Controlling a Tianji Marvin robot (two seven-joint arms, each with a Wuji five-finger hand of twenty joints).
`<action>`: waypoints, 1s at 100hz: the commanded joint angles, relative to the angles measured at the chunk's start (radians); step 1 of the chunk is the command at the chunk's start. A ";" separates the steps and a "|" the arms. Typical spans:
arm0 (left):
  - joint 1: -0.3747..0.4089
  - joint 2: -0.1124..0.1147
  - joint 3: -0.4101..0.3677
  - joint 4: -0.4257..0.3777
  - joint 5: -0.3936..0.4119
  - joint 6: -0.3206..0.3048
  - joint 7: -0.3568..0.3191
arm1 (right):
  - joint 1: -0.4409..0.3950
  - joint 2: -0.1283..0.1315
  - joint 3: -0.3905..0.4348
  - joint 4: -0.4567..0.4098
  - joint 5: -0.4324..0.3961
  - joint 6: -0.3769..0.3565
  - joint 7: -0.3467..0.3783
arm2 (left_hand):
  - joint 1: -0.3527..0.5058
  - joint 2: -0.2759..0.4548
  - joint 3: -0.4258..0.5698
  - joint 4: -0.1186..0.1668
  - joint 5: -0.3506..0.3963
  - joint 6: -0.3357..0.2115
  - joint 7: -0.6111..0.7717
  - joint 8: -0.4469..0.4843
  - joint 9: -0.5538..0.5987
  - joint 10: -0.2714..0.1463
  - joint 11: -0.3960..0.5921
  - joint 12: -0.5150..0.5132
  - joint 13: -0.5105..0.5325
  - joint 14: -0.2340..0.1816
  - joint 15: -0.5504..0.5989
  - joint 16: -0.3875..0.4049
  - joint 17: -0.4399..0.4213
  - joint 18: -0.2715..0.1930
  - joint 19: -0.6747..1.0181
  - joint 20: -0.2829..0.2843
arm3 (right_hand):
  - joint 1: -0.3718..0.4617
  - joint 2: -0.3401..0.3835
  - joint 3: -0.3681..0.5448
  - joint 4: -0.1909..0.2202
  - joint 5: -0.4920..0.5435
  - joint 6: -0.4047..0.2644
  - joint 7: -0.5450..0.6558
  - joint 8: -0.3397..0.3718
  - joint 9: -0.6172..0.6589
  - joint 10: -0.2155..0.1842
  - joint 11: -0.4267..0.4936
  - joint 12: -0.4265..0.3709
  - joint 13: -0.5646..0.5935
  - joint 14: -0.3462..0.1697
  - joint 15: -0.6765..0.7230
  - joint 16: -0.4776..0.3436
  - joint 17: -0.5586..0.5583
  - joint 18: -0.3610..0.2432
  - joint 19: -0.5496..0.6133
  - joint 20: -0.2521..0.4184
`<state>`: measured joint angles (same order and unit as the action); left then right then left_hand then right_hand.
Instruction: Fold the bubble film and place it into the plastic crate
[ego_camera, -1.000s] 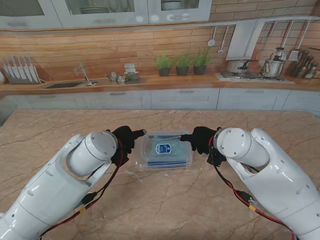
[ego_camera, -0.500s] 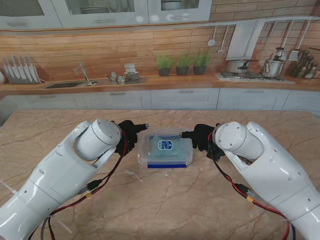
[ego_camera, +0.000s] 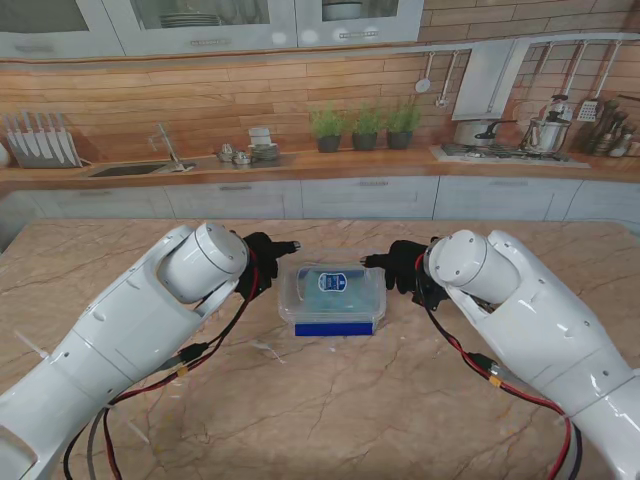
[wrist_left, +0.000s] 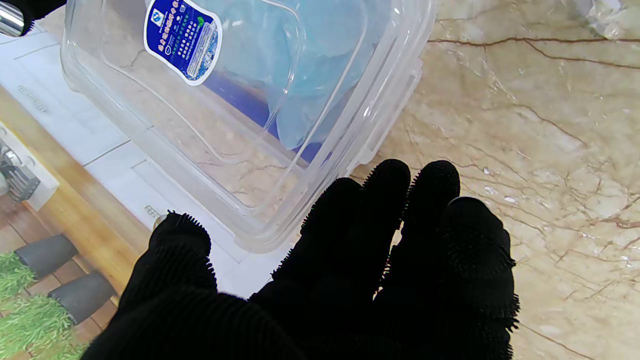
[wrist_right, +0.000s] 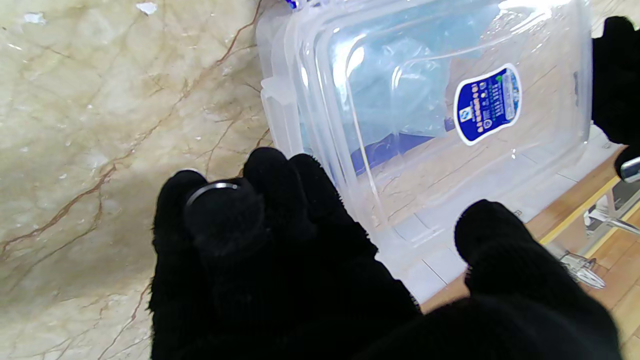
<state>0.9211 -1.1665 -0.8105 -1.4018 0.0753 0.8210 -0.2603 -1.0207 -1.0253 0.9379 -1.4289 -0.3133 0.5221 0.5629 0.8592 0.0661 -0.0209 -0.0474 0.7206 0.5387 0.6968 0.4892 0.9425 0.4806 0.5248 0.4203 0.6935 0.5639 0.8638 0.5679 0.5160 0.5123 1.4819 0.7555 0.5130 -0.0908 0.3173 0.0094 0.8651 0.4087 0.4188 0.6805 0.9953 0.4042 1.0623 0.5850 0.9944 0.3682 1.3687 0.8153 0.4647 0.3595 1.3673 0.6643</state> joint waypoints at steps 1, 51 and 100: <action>-0.007 -0.025 0.004 0.007 -0.011 -0.005 -0.007 | 0.013 -0.019 -0.012 0.009 0.012 0.002 -0.002 | 0.002 0.001 -0.007 0.013 0.014 -0.221 0.065 0.028 -0.027 -0.053 0.016 0.013 -0.002 0.024 0.013 0.009 0.001 -0.039 0.002 0.018 | -0.021 -0.016 0.005 0.016 -0.003 -0.198 -0.016 0.006 0.036 0.032 0.049 0.012 0.039 -0.022 0.021 0.011 0.017 -0.045 0.112 0.020; -0.053 -0.053 0.042 0.108 -0.044 0.015 0.003 | 0.066 -0.040 -0.067 0.120 0.052 0.017 -0.029 | 0.002 0.003 -0.007 0.013 -0.007 -0.221 0.046 0.025 -0.052 -0.050 0.010 0.018 -0.027 0.022 0.003 0.007 -0.025 -0.042 -0.016 0.014 | -0.033 -0.015 0.000 0.013 -0.028 -0.220 -0.018 0.009 0.014 0.031 0.037 0.007 0.013 -0.023 0.007 0.009 -0.002 -0.051 0.099 0.014; -0.087 -0.049 0.101 0.163 -0.034 0.049 -0.035 | 0.070 -0.050 -0.089 0.166 0.076 0.040 -0.047 | 0.001 -0.007 -0.009 0.013 -0.039 -0.218 0.003 0.010 -0.094 -0.048 -0.006 0.018 -0.069 0.017 -0.021 0.003 -0.067 -0.047 -0.049 0.008 | -0.067 -0.021 0.007 -0.002 -0.061 -0.228 -0.034 -0.001 -0.014 0.032 0.006 -0.006 -0.023 -0.013 -0.032 0.006 -0.031 -0.049 0.066 0.009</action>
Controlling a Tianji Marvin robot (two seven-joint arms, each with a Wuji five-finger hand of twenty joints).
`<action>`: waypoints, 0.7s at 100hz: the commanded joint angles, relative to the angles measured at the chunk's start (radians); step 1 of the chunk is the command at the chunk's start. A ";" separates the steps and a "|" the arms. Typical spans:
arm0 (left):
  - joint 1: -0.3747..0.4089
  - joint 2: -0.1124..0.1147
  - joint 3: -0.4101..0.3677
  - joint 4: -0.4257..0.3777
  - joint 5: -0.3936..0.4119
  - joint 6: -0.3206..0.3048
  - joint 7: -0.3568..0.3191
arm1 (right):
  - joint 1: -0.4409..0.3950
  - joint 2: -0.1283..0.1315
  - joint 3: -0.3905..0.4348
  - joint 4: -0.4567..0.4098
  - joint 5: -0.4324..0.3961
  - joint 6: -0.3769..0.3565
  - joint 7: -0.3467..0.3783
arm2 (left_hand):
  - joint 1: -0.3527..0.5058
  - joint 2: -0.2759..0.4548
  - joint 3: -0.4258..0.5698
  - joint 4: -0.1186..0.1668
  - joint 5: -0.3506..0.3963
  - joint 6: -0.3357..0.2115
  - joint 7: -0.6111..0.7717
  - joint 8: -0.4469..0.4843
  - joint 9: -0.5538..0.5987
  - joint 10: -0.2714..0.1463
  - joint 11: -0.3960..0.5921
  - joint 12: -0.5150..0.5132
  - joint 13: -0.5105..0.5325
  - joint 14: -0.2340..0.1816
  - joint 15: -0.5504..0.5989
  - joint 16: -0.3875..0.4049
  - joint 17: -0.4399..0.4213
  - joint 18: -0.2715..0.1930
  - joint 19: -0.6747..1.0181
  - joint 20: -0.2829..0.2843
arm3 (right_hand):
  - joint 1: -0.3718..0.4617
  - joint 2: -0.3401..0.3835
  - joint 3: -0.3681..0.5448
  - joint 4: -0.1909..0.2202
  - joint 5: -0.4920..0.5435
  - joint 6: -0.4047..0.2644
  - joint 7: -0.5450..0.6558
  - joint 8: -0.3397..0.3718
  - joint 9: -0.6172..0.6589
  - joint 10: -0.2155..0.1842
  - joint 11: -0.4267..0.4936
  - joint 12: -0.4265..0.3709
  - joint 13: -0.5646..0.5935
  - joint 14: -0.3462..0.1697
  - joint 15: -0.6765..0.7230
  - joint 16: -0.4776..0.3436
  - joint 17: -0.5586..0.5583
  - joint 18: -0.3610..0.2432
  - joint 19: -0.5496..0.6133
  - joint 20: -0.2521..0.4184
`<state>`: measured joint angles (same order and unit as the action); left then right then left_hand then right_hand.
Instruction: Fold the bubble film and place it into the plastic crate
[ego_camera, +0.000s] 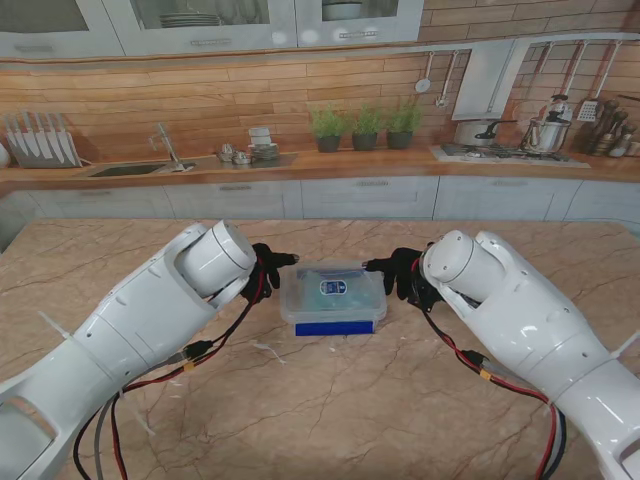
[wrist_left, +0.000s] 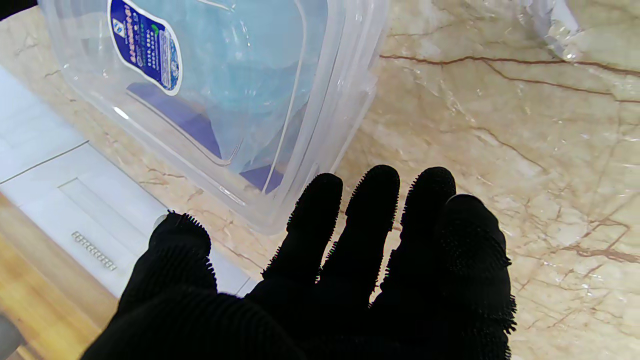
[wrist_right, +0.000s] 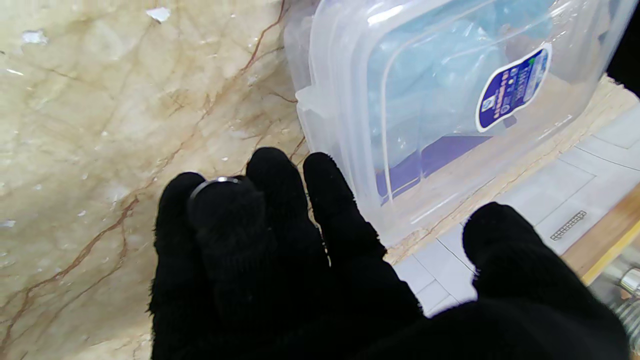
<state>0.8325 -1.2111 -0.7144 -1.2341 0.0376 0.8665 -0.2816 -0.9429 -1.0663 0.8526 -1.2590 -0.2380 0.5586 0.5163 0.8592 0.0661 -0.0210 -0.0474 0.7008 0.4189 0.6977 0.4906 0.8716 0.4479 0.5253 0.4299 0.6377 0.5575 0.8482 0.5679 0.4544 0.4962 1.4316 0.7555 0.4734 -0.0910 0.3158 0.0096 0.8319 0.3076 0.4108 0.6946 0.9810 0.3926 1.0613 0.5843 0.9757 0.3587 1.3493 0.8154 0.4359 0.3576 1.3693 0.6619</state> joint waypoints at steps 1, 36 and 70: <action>0.002 -0.003 0.006 -0.005 0.004 0.004 -0.015 | -0.008 -0.009 -0.004 -0.004 0.001 0.004 -0.001 | 0.001 -0.009 -0.010 0.013 -0.020 -0.098 0.002 0.008 -0.023 -0.016 -0.006 0.009 -0.013 0.024 -0.006 0.003 -0.006 -0.031 0.001 0.008 | -0.027 -0.021 0.009 -0.002 -0.028 -0.127 -0.026 -0.015 0.000 0.044 0.007 -0.006 -0.004 -0.004 -0.012 0.007 -0.002 -0.047 0.064 0.011; 0.004 0.010 0.034 -0.009 0.029 0.026 -0.032 | -0.020 -0.007 -0.005 -0.009 -0.004 0.023 -0.005 | 0.001 -0.053 -0.002 0.025 -0.043 -0.099 -0.013 0.004 -0.041 -0.020 -0.010 0.010 -0.025 0.015 -0.020 0.001 -0.026 -0.034 -0.015 0.006 | -0.027 -0.020 0.017 -0.004 -0.029 -0.127 -0.024 -0.016 0.000 0.043 0.004 -0.008 -0.006 -0.003 -0.017 0.008 -0.003 -0.047 0.061 0.013; 0.054 0.021 -0.010 -0.062 0.073 0.032 0.000 | -0.051 0.004 0.026 -0.044 -0.047 0.044 -0.008 | -0.013 -0.021 -0.003 0.020 -0.069 -0.105 -0.080 -0.038 -0.060 -0.012 -0.018 0.008 -0.046 0.018 -0.028 0.003 -0.040 -0.038 -0.026 0.005 | -0.026 -0.019 0.019 -0.006 -0.031 -0.124 -0.018 -0.018 -0.008 0.044 -0.017 -0.020 -0.022 0.004 -0.050 -0.002 -0.017 -0.045 0.039 0.007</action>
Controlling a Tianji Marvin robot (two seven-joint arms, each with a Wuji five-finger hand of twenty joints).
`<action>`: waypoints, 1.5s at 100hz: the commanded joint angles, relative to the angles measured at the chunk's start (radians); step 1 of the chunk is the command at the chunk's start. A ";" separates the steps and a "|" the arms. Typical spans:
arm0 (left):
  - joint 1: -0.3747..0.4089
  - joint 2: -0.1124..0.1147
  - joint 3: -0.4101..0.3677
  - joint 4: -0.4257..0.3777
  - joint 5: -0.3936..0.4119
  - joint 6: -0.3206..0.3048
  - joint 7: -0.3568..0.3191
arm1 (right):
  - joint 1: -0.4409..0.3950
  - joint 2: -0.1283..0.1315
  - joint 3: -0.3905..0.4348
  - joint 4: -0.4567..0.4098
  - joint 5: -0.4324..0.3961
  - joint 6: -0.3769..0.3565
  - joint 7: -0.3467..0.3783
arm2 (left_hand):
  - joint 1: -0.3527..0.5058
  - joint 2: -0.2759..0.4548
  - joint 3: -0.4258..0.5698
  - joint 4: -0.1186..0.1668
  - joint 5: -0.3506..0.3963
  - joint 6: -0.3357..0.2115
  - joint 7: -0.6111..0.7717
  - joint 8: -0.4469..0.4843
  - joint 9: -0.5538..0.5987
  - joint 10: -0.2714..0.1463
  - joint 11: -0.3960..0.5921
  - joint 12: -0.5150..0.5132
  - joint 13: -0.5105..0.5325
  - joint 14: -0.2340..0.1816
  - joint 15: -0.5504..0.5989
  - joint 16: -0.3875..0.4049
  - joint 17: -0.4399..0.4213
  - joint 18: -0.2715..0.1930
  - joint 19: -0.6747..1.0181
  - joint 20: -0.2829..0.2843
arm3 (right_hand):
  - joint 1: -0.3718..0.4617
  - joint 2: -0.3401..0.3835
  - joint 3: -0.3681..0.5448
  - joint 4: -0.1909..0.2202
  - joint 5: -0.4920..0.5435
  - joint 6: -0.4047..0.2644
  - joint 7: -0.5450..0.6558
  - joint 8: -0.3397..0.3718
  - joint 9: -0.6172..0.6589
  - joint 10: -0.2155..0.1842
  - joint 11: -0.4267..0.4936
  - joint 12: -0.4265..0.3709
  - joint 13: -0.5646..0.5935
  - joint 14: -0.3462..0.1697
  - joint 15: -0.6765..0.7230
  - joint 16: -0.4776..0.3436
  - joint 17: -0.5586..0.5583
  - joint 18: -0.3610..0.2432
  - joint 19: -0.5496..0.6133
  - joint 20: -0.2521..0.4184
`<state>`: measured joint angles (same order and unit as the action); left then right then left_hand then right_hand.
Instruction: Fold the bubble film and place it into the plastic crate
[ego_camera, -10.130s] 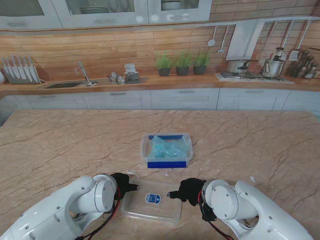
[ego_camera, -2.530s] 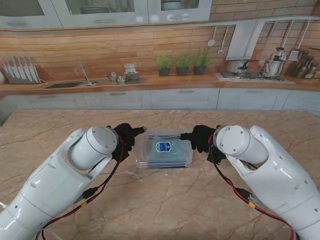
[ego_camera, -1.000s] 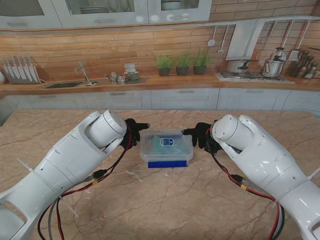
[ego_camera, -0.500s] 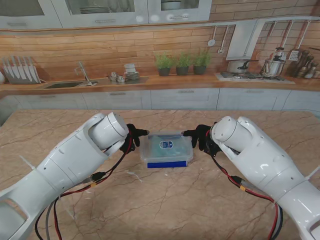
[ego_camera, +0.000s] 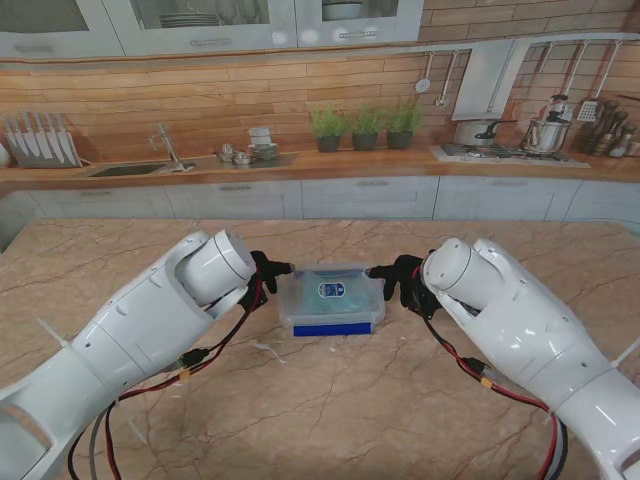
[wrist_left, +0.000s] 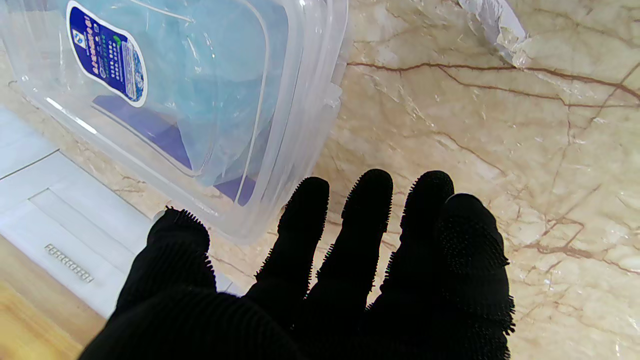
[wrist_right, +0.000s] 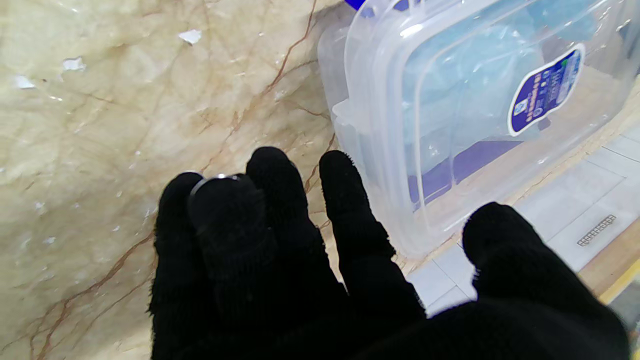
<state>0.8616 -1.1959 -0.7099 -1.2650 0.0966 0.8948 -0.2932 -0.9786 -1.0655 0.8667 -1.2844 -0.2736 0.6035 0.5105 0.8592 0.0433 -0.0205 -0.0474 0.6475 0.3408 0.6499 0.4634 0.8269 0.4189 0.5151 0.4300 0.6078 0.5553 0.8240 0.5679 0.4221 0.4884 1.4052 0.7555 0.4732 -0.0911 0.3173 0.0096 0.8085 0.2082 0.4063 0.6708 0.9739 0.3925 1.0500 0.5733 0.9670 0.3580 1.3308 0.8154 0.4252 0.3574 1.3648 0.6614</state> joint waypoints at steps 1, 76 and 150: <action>0.029 0.007 -0.018 -0.036 0.017 0.004 0.014 | -0.017 0.003 0.015 -0.020 -0.014 -0.001 -0.004 | -0.012 0.002 -0.004 0.020 -0.016 -0.027 -0.034 -0.012 -0.017 0.017 -0.008 0.008 -0.017 0.021 -0.004 0.003 -0.009 -0.031 0.000 0.004 | -0.026 -0.020 0.018 -0.006 -0.008 -0.025 -0.014 0.006 -0.004 0.044 -0.009 -0.011 -0.016 0.006 -0.036 -0.004 -0.009 -0.045 0.040 0.006; 0.412 0.112 -0.271 -0.432 0.142 -0.017 -0.021 | 0.160 -0.112 -0.104 0.296 0.013 -0.183 -0.210 | 0.005 0.009 -0.002 0.019 0.065 -0.057 0.135 0.096 0.005 0.009 -0.005 0.017 -0.015 0.025 -0.013 0.005 -0.029 -0.018 -0.017 0.005 | -0.051 -0.064 0.045 -0.005 -0.140 -0.082 -0.050 -0.026 -0.140 0.042 -0.085 -0.046 -0.098 0.008 -0.129 -0.024 -0.063 -0.034 -0.041 -0.013; 0.397 0.071 -0.253 -0.337 -0.208 -0.162 -0.080 | 0.207 -0.142 -0.178 0.379 0.121 -0.249 -0.145 | 0.026 0.023 -0.005 0.018 0.084 -0.074 -0.038 -0.002 -0.040 0.011 -0.064 -0.001 -0.080 0.010 -0.078 -0.001 -0.126 -0.022 -0.086 -0.012 | -0.022 -0.071 0.059 -0.017 -0.077 -0.258 0.090 -0.044 -0.160 0.040 -0.084 -0.044 -0.102 0.003 -0.122 -0.014 -0.067 -0.041 -0.047 -0.007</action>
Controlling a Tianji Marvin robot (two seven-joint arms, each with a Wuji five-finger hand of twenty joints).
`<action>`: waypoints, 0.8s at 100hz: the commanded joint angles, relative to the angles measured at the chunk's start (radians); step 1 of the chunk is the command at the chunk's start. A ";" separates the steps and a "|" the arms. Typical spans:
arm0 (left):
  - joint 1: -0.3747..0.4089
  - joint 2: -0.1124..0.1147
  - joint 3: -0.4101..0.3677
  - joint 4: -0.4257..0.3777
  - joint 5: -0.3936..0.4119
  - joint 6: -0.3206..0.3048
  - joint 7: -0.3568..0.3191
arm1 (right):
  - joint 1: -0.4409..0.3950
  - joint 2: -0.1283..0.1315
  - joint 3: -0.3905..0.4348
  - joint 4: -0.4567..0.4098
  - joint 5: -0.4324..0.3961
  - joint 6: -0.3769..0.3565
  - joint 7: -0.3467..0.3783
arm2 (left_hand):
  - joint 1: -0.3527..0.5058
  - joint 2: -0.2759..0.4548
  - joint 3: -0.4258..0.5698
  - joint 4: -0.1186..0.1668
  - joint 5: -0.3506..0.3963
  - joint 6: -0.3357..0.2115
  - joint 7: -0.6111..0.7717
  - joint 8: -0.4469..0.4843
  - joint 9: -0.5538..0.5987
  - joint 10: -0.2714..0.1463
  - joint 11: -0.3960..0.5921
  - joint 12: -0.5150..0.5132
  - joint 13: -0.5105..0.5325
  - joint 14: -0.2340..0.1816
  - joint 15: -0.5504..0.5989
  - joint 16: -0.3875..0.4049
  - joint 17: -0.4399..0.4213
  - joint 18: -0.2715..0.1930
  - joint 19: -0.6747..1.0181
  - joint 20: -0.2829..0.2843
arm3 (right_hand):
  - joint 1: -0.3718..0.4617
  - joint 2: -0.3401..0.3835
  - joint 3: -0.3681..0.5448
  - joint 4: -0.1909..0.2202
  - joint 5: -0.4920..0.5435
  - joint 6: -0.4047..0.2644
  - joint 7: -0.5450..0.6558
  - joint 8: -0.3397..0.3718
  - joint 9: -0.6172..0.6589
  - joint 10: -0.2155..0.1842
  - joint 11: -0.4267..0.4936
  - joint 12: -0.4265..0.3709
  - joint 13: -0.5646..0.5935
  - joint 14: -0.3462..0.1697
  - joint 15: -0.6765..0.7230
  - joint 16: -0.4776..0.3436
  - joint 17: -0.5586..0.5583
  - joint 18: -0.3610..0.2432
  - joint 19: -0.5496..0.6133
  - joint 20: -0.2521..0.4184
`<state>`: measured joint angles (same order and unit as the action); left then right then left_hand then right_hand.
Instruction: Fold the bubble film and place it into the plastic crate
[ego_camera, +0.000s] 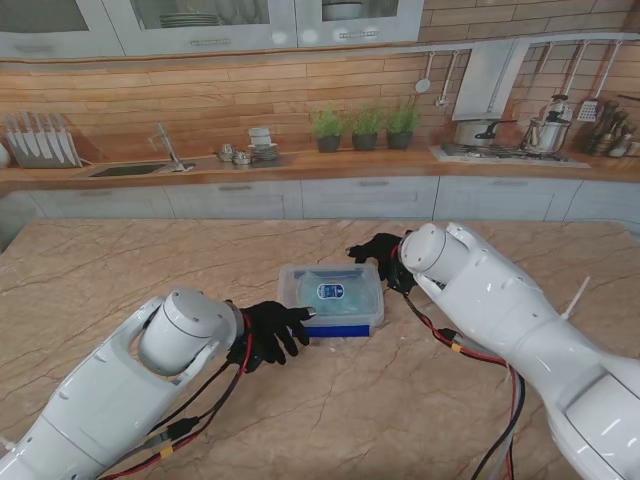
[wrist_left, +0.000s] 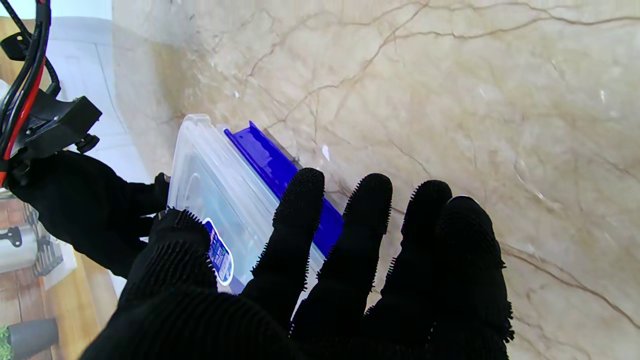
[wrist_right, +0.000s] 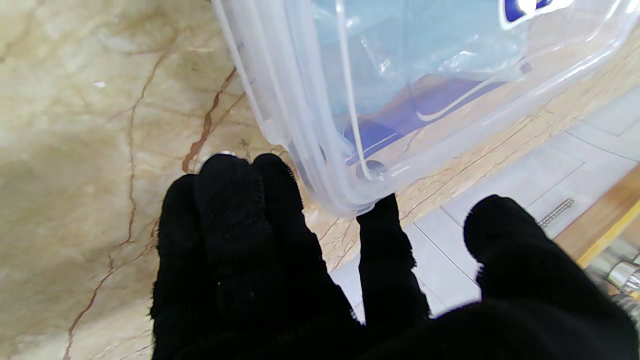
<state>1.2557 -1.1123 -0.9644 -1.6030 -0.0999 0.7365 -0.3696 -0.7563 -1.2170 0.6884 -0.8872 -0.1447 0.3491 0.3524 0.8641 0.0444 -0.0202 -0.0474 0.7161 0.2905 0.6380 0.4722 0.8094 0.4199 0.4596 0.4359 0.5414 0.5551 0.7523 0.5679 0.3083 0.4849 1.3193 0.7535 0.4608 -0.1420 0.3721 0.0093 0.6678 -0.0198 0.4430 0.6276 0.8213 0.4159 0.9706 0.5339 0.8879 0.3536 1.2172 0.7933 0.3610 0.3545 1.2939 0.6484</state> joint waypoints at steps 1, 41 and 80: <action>0.003 -0.013 0.002 0.002 -0.013 -0.004 -0.004 | -0.017 0.011 0.002 -0.021 -0.009 0.007 0.015 | 0.022 0.022 -0.005 0.018 0.015 -0.024 -0.027 -0.012 -0.024 0.010 -0.009 -0.007 -0.014 0.011 -0.006 -0.001 -0.012 -0.019 0.000 -0.010 | -0.008 -0.020 0.004 -0.017 0.069 -0.029 0.056 -0.001 -0.007 0.016 -0.005 -0.005 -0.023 0.008 -0.008 0.008 -0.003 -0.038 0.024 0.006; -0.011 -0.007 0.006 -0.005 0.089 0.035 0.025 | -0.099 0.087 0.033 -0.176 -0.045 0.080 0.124 | 0.016 0.021 -0.005 0.018 0.028 -0.005 -0.032 -0.019 -0.009 0.005 0.006 -0.001 0.002 0.011 0.007 0.007 0.006 -0.018 0.011 -0.008 | 0.033 -0.001 -0.016 -0.013 0.177 0.030 0.097 -0.019 0.018 0.018 -0.002 -0.006 -0.007 0.015 -0.005 0.008 0.002 -0.040 0.025 0.010; -0.059 0.012 0.058 0.012 0.223 0.089 0.021 | -0.262 0.154 0.124 -0.405 -0.095 0.204 0.178 | 0.008 0.010 -0.005 0.019 0.031 0.001 0.080 0.031 0.043 -0.010 0.068 0.041 0.059 0.016 0.074 0.039 0.071 -0.018 0.055 0.007 | 0.064 0.007 -0.038 -0.008 0.230 0.051 0.132 -0.011 0.052 0.011 0.002 -0.011 0.016 0.022 -0.003 0.003 0.017 -0.036 0.028 0.013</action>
<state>1.2014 -1.1000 -0.9113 -1.5970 0.1143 0.8169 -0.3505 -0.9896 -1.0726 0.8141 -1.2745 -0.2328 0.5523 0.5266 0.8737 0.0444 -0.0201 -0.0474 0.7325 0.2968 0.6658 0.4880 0.8289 0.4199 0.4913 0.4615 0.5735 0.5551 0.7958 0.5904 0.3555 0.4847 1.3288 0.7448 0.4932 -0.1418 0.3575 0.0093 0.8557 0.0429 0.5415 0.6145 0.8443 0.4162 0.9701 0.5328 0.8880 0.3535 1.2171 0.7931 0.3614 0.3535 1.2926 0.6484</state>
